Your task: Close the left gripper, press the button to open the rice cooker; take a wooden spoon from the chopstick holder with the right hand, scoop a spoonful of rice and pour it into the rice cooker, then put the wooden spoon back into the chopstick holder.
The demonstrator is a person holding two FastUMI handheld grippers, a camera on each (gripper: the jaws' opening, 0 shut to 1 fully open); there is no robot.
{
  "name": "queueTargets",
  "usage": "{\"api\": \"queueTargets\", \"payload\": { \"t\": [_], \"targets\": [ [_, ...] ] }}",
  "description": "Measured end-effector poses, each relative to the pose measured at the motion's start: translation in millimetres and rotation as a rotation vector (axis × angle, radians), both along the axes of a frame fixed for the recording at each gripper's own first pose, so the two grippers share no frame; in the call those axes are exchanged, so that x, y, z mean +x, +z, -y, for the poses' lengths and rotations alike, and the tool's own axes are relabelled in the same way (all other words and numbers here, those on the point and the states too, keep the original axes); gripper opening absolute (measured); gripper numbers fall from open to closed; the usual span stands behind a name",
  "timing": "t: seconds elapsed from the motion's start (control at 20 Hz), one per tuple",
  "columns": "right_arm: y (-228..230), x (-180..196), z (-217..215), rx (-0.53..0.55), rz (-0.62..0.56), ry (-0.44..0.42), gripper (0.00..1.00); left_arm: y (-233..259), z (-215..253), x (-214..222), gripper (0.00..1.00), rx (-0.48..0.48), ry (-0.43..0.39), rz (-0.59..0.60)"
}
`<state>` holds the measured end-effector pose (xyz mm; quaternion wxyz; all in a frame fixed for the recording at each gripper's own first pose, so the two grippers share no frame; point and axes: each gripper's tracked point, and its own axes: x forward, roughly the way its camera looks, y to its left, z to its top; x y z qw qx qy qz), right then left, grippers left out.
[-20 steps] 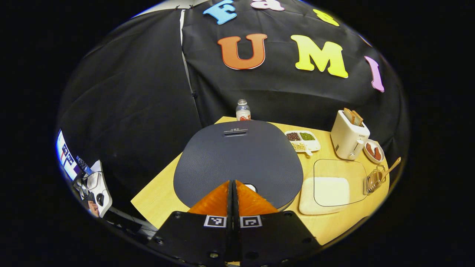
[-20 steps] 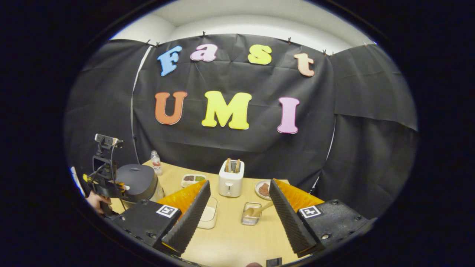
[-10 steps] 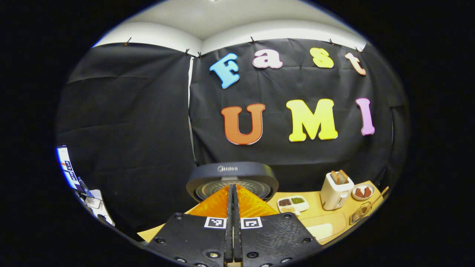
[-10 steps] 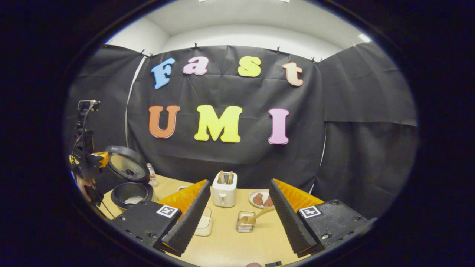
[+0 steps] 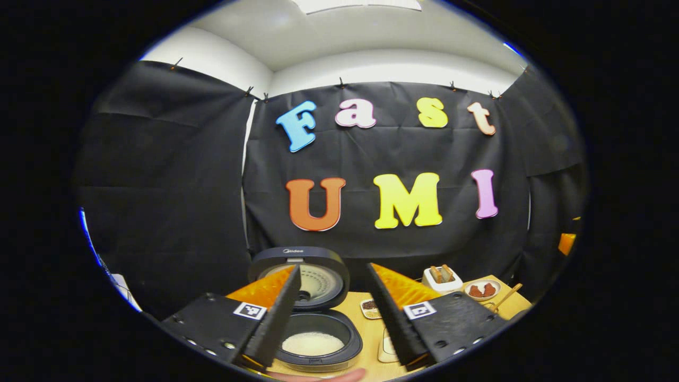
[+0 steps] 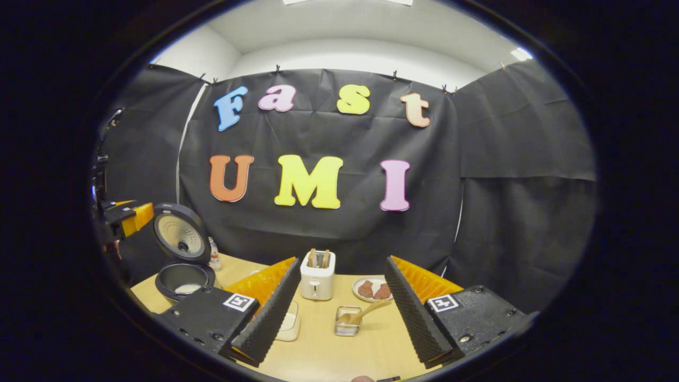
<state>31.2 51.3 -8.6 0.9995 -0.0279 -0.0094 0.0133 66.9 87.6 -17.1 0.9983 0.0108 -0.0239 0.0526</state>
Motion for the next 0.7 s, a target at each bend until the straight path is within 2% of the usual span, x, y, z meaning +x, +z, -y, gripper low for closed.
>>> {"api": "queueTargets", "payload": {
  "t": [0.05,0.1,0.35,0.7],
  "targets": [
    [0.6,1.8,0.5,-0.001,0.002,-0.004,1.00,-1.0,-1.4,-3.2,0.85,0.022,0.007,-0.007],
    [-1.0,3.5,2.5,-0.002,0.008,-0.012,1.00,-1.2,-2.3,-7.4,0.96,0.041,0.016,-0.011],
    [-21.6,18.6,10.8,0.013,-0.011,-0.032,1.00,3.7,5.6,-16.2,0.95,0.012,-0.002,-0.011],
    [-82.2,52.5,36.4,0.040,-0.039,-0.071,1.00,12.0,10.3,-23.3,0.95,-0.029,-0.026,-0.011]
  ]
}}
